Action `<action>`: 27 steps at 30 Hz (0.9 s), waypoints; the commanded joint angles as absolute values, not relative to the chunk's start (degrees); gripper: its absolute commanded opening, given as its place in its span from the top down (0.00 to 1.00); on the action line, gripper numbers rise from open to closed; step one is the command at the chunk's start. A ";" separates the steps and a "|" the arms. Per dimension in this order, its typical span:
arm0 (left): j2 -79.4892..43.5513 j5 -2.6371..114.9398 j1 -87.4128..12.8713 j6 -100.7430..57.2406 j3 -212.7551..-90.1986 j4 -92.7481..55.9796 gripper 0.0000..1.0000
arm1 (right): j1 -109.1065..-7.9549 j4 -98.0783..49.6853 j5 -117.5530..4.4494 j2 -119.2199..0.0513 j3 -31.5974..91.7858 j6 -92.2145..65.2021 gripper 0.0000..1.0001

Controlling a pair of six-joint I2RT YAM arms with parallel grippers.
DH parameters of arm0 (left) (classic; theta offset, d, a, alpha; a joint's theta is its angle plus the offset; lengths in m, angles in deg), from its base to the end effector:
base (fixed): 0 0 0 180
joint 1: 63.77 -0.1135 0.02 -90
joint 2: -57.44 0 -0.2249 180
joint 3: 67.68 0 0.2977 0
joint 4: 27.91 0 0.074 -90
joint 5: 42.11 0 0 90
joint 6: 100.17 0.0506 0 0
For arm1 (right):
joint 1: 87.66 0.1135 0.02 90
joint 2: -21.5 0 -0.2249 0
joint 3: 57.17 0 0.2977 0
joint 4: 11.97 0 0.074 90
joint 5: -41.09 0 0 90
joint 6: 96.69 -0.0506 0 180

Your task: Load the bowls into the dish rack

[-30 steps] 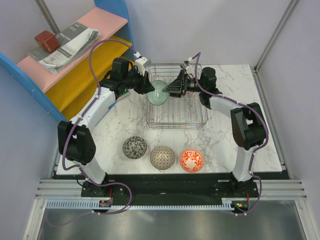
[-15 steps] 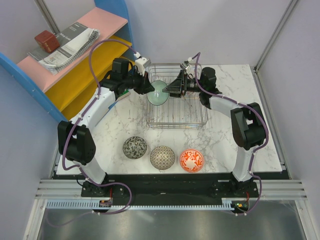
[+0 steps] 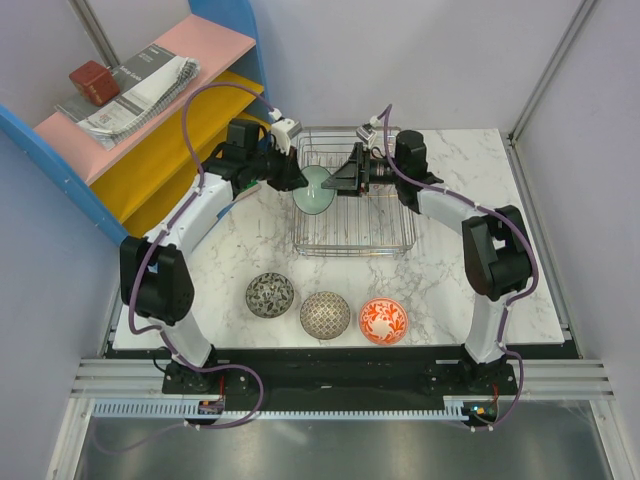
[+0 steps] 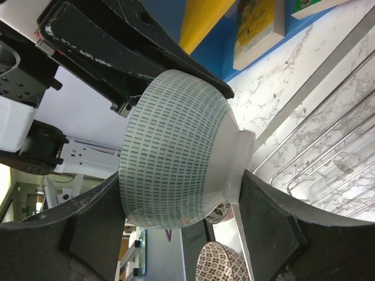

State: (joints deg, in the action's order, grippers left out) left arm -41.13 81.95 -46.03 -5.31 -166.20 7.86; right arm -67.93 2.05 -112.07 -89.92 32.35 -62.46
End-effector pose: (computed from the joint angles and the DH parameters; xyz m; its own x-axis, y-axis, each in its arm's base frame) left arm 0.4154 -0.1626 0.2678 -0.4974 0.2328 -0.8357 0.7297 0.6332 -0.2579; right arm 0.4312 0.2026 0.1985 -0.8865 0.0787 -0.4561 -0.4470 0.1095 0.8878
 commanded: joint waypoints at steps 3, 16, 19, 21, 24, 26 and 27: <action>-40.47 84.28 -45.66 -7.27 -169.57 4.64 0.63 | -67.27 -8.91 -106.49 -89.16 34.97 -53.11 1.00; -40.12 84.28 -47.51 -9.55 -169.66 4.64 0.00 | -67.62 -15.59 -102.18 -88.54 36.55 -48.36 1.00; -39.07 84.19 -49.61 -9.65 -169.13 4.46 0.00 | -67.62 -18.49 -100.60 -87.84 38.04 -46.95 1.00; -38.02 84.19 -51.45 -9.64 -168.26 4.64 0.00 | -67.79 -20.60 -99.19 -87.49 40.06 -44.76 1.00; -36.70 84.01 -53.65 -9.38 -166.94 5.60 0.00 | -67.97 -26.31 -95.94 -87.22 43.83 -40.80 1.00; -35.91 83.93 -54.89 -8.94 -165.89 5.96 0.00 | -68.23 -30.44 -93.14 -87.22 47.07 -38.09 1.00; -35.03 83.93 -55.24 -8.42 -164.66 6.39 0.00 | -68.32 -33.07 -92.25 -87.31 48.14 -37.20 1.00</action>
State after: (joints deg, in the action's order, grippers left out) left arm -40.27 82.96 -53.20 -8.02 -166.81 6.37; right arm -67.71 -27.24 -96.74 -89.96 40.43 -43.53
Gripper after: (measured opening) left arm 0.993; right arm 0.761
